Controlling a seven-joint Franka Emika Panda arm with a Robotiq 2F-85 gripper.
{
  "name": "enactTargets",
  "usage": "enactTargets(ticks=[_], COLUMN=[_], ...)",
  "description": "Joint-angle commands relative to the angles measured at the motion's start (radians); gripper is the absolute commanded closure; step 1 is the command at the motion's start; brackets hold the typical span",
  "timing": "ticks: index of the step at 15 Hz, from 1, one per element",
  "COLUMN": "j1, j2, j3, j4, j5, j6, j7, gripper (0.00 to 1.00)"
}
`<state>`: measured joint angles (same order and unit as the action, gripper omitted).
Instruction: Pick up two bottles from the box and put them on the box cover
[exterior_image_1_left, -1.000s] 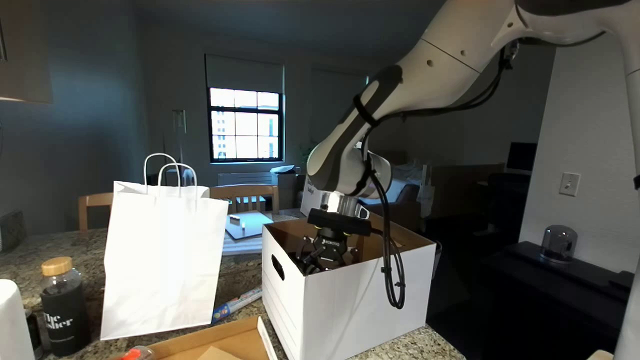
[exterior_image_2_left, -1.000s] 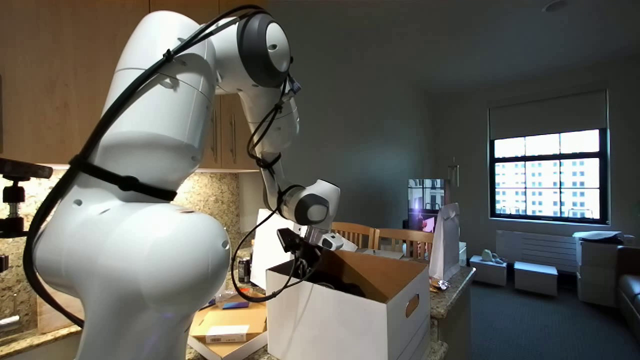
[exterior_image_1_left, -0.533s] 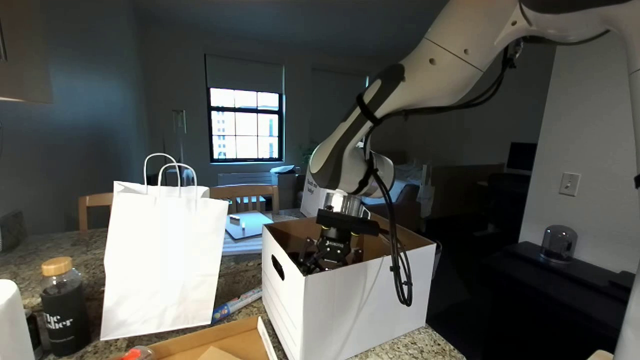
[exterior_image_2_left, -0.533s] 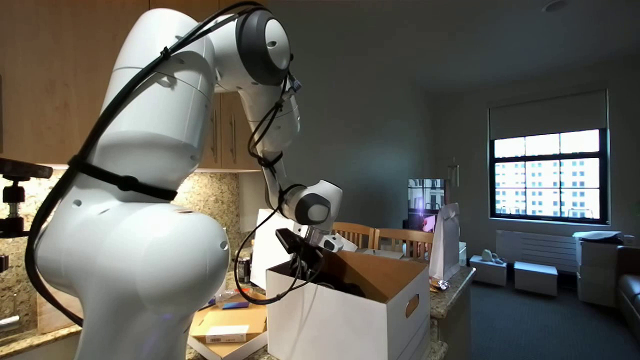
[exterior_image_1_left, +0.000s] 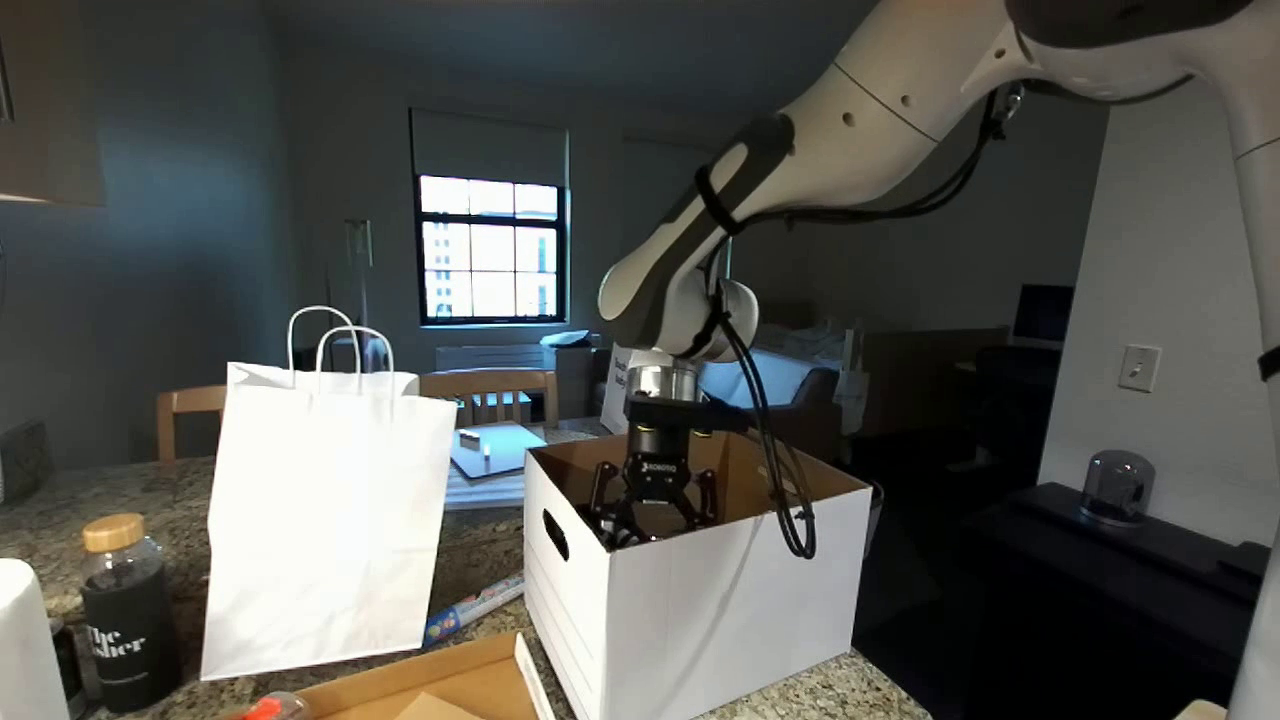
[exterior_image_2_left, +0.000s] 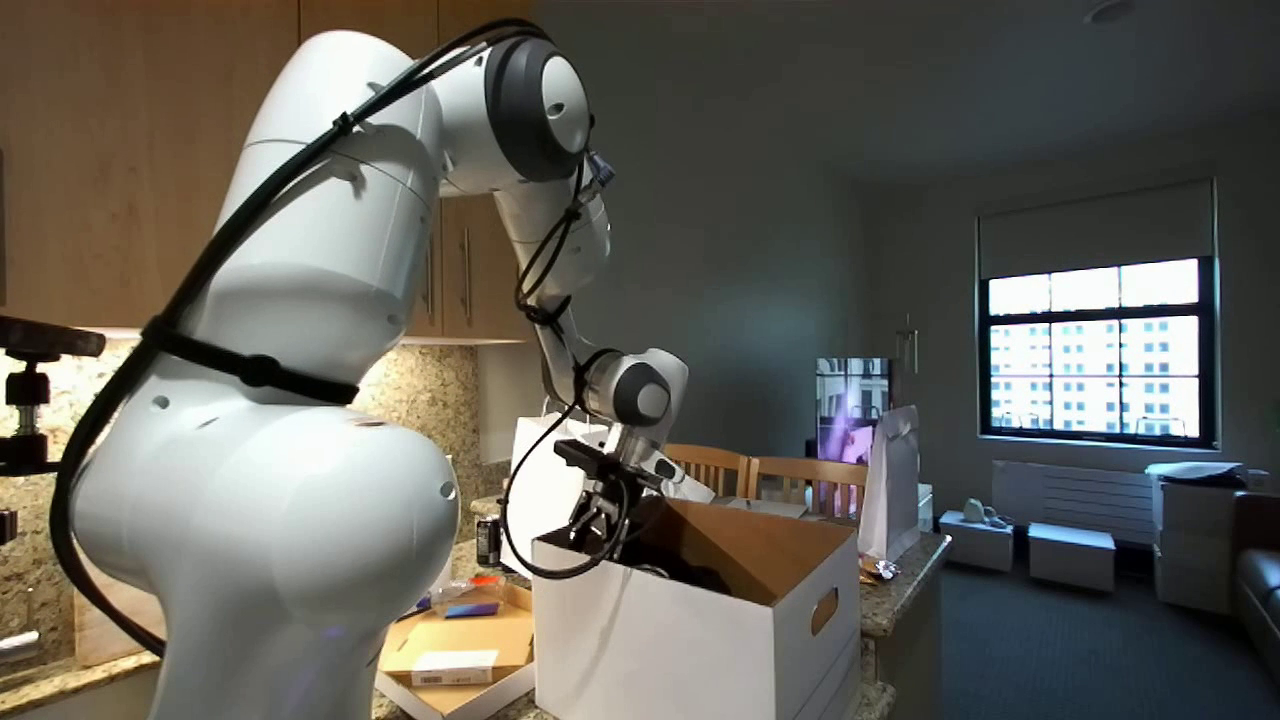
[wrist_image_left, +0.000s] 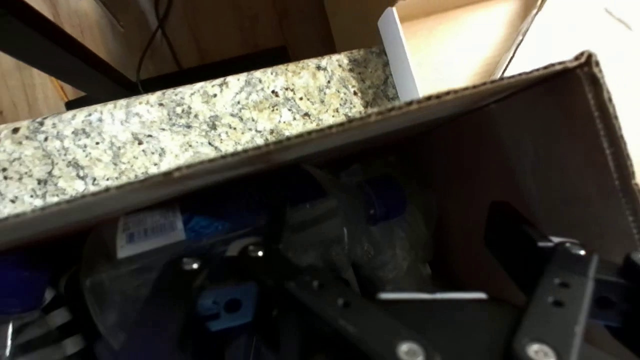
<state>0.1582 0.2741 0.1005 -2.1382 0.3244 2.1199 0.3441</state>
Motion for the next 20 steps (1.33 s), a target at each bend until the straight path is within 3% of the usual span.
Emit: enactTargets(ticks=[1, 6, 11, 16, 17, 20], j1=[-0.006, -0.009, -0.036, -0.099, -0.076, -0.089], j2=[0.071, 0.094, -0.022, -0.117, -0.060, -0.089], j3=[-0.006, -0.014, -0.017, -0.006, -0.014, -0.015], j4=[0.127, 0.202, 0.102, 0.028, 0.089, 0.068], j5=[-0.102, -0.260, -0.371, -0.324, -0.351, -0.346], j6=[-0.137, -0.267, -0.199, -0.163, -0.194, -0.193], j7=[-0.050, -0.205, -0.433, -0.738, -0.623, -0.695], gripper=[0.00, 0.00, 0.00, 0.00, 0.00, 0.00])
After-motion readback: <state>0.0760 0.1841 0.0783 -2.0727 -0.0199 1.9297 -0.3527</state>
